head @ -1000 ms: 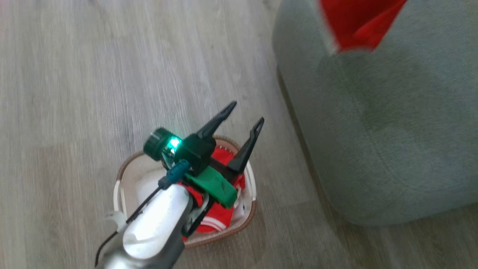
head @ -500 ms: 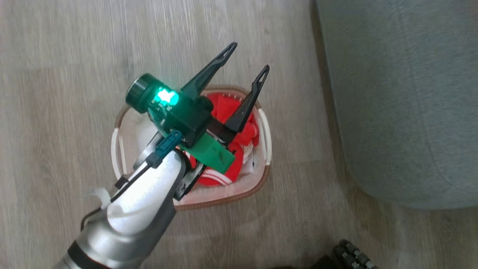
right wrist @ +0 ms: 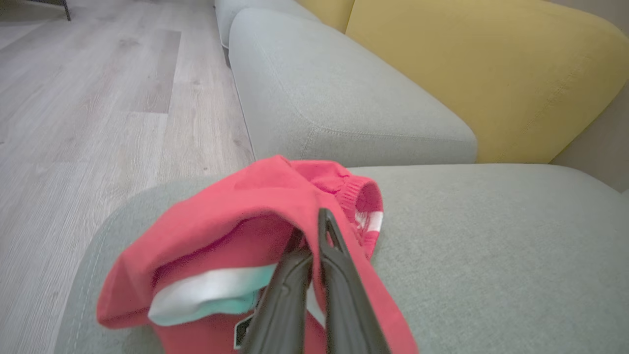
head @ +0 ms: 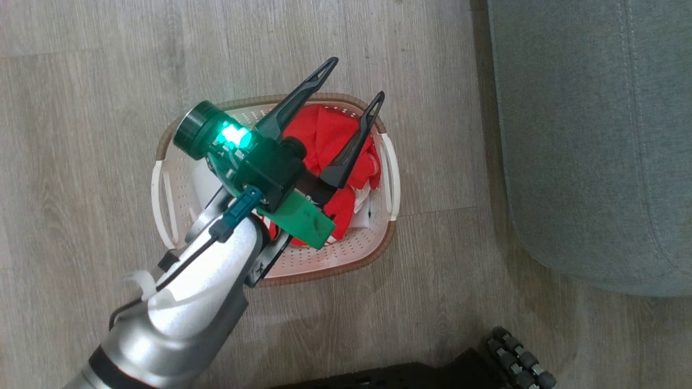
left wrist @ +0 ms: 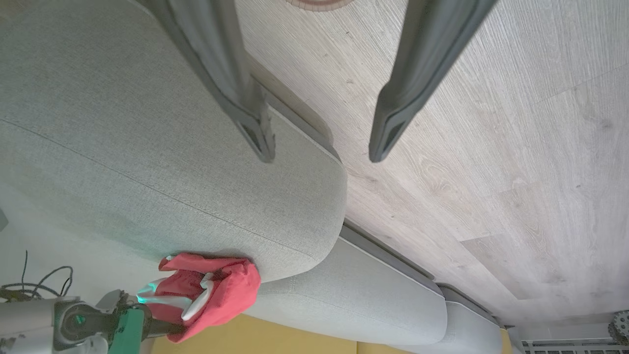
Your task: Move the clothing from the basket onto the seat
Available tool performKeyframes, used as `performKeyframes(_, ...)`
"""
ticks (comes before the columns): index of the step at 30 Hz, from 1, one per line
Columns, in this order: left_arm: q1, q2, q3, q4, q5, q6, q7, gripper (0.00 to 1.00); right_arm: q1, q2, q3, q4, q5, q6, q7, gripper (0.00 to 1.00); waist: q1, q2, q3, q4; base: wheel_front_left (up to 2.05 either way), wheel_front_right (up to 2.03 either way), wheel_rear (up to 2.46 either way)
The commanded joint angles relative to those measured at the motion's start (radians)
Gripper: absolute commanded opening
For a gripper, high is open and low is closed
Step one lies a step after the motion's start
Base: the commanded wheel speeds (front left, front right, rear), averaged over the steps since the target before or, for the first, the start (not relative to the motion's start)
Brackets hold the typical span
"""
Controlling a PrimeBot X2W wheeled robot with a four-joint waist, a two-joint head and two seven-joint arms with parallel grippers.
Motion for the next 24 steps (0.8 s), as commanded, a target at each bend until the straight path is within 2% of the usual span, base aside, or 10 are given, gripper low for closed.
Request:
performKeyframes(1,-0.010,0.016,0.028,-0.026,-0.007,0.005,0.004,1.00,0.025,0.006,-0.007,-0.025,-0.019,0.007,-0.010,0.00,-0.0001,0.0001,-0.004,-0.003,0.00,0.00,0.00)
performKeyframes(2,-0.009,0.016,0.028,-0.023,-0.009,0.006,0.003,1.00,0.037,0.012,-0.013,-0.025,-0.023,0.007,-0.010,0.00,-0.0001,0.0001,-0.006,-0.003,0.00,0.00,0.00)
performKeyframes(3,-0.008,0.016,0.028,-0.021,-0.011,0.007,0.002,1.00,0.049,0.020,-0.026,-0.027,-0.020,0.007,-0.010,0.33,-0.0001,0.0001,-0.009,-0.003,0.00,0.00,0.00)
performKeyframes(4,-0.008,0.016,0.028,-0.021,-0.011,0.007,0.002,1.00,0.049,0.020,-0.026,-0.027,-0.020,0.007,-0.010,0.33,-0.0001,0.0001,-0.009,-0.003,0.00,0.00,0.00)
performKeyframes(5,-0.007,0.015,0.027,-0.018,-0.013,0.007,0.002,1.00,0.061,0.030,-0.037,-0.024,-0.014,0.007,-0.010,0.61,-0.0001,0.0001,-0.013,-0.004,0.00,0.00,0.00)
performKeyframes(6,-0.005,0.015,0.027,-0.015,-0.016,0.008,0.001,1.00,0.072,0.040,-0.045,-0.024,-0.008,0.007,-0.010,1.00,-0.0001,0.0001,-0.017,-0.005,0.00,0.00,0.00)
performKeyframes(10,0.003,0.014,0.030,-0.004,-0.028,0.012,-0.003,1.00,0.125,0.067,-0.035,-0.037,0.017,0.007,-0.011,1.00,-0.0001,0.0001,-0.038,-0.009,0.00,0.00,0.00)
performKeyframes(14,0.021,0.009,0.034,0.006,-0.047,0.016,-0.011,1.00,0.200,0.085,0.030,-0.085,0.065,0.007,-0.011,1.00,-0.0001,0.0001,-0.073,-0.015,0.00,0.00,0.00)
performKeyframes(24,0.094,-0.003,0.077,0.049,-0.103,0.039,-0.039,1.00,0.363,0.069,0.209,-0.293,0.194,0.007,-0.011,1.00,-0.0001,0.0001,-0.227,-0.004,0.00,0.00,0.00)
